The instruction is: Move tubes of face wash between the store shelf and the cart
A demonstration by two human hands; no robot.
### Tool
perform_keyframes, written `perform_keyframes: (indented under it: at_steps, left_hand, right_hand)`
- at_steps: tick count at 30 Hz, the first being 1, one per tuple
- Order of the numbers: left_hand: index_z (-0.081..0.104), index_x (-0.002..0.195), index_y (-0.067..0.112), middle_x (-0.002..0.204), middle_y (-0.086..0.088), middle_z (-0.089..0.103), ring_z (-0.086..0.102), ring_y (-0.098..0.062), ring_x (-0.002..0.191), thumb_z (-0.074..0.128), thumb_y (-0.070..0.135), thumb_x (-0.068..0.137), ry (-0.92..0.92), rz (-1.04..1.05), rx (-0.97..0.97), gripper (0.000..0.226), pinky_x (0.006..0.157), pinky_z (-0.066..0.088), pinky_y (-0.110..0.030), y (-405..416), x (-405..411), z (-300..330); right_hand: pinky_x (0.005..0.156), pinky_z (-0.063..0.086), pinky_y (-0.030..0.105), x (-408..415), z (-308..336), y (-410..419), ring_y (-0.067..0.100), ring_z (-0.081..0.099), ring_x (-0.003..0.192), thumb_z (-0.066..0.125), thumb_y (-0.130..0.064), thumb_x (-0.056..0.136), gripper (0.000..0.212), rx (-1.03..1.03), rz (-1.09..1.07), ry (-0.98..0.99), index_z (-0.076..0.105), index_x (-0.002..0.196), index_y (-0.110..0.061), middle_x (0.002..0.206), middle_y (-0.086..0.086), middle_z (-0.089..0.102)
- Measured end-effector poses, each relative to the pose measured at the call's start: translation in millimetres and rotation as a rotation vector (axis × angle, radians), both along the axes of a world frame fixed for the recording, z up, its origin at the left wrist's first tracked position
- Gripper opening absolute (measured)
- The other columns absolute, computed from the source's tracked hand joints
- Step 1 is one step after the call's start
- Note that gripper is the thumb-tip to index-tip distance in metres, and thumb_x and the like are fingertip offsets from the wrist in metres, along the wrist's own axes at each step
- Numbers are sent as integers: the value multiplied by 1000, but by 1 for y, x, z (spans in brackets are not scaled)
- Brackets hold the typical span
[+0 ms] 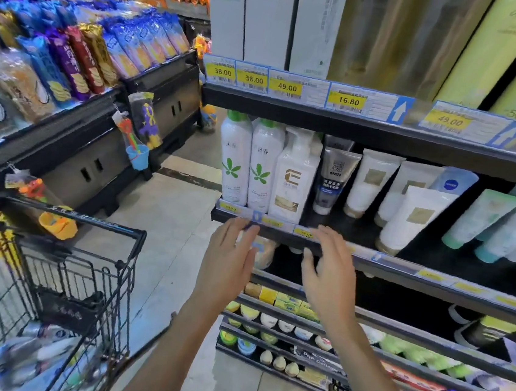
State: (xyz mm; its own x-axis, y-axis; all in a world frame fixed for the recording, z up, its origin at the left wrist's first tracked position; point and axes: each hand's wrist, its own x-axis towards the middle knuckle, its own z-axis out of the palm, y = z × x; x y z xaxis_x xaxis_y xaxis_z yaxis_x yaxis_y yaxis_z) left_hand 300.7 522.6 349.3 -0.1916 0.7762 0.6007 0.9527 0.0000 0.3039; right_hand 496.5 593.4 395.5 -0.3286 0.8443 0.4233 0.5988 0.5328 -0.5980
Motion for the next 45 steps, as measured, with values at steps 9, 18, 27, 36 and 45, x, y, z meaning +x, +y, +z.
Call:
perform_keyframes:
  at_steps: [9, 18, 27, 36, 45]
  left_hand:
    - [61, 125, 13, 122, -12, 62, 59, -38, 108, 71, 24, 93, -147, 578, -286, 35, 92, 52, -50, -175, -20, -64]
    - [64, 127, 11, 118, -14, 66, 62, -41, 105, 77, 26, 87, -442, 1129, -420, 45, 87, 55, -49, -362, -8, -100]
    - [64, 128, 9, 117, -14, 67, 65, -39, 104, 70, 28, 91, -635, 1275, -402, 42, 86, 54, -48, -439, -60, -130]
    - [56, 141, 13, 130, -13, 62, 59, -37, 116, 62, 35, 99, -752, 1217, -458, 48, 96, 50, -50, -456, -157, -154]
    - [51, 141, 18, 128, -12, 60, 57, -36, 115, 61, 36, 99, -1036, 1247, -555, 48, 93, 50, -49, -447, -251, -212]
  right_hand:
    - [104, 51, 47, -86, -103, -86, 27, 52, 133, 63, -28, 97, 35, -102, 661, -337, 66, 131, -19, 143, 5, 58]
    - [120, 33, 38, -191, -131, -207, 21, 36, 148, 55, -41, 102, 52, -249, 1173, -644, 49, 150, -21, 159, 3, 43]
    - [109, 36, 36, -288, -132, -289, 16, 38, 144, 51, -41, 105, 47, -179, 1301, -759, 49, 149, -26, 157, -8, 41]
    - [95, 48, 35, -367, -167, -307, 18, 53, 125, 61, -34, 98, 34, -277, 1292, -867, 59, 132, -29, 136, -8, 56]
    - [102, 44, 36, -496, -231, -322, 25, 52, 131, 58, -34, 100, 46, -400, 1342, -1079, 53, 144, -21, 147, 1, 52]
